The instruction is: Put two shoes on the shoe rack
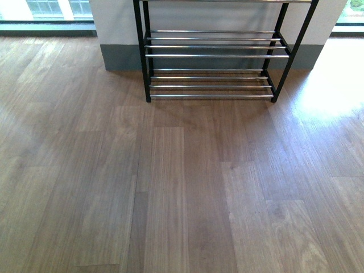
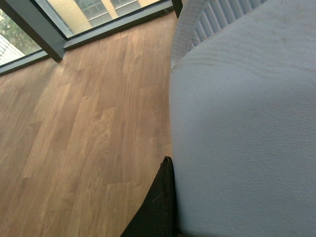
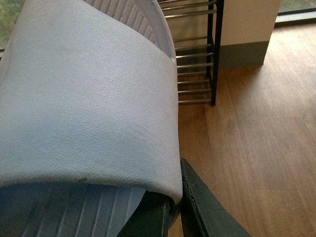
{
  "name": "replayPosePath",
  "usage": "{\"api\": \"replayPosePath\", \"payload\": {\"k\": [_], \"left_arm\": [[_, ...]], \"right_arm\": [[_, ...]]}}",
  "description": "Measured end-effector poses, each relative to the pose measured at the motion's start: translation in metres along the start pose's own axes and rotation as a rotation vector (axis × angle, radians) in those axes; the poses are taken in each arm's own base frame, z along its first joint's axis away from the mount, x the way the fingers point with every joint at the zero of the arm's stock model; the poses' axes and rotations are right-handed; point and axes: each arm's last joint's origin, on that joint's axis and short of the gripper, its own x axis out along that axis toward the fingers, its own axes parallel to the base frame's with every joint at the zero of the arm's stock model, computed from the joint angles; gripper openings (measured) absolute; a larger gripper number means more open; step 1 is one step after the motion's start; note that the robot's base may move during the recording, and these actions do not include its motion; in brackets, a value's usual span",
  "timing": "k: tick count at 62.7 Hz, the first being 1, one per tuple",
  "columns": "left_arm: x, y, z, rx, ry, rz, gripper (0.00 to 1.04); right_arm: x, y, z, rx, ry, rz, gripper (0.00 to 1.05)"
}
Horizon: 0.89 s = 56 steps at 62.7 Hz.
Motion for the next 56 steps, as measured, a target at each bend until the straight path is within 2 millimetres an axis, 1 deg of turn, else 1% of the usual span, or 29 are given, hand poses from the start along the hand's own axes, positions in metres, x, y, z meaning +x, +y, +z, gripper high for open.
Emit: {"api": "replayPosePath", "payload": {"k": [56], "left_arm": [[0.0,0.0,-0.0001,0.0,0.001,0.002,0.02]], "right_arm": [[0.0,0.0,0.0001,0.0,0.0,0.0,0.02]]}}
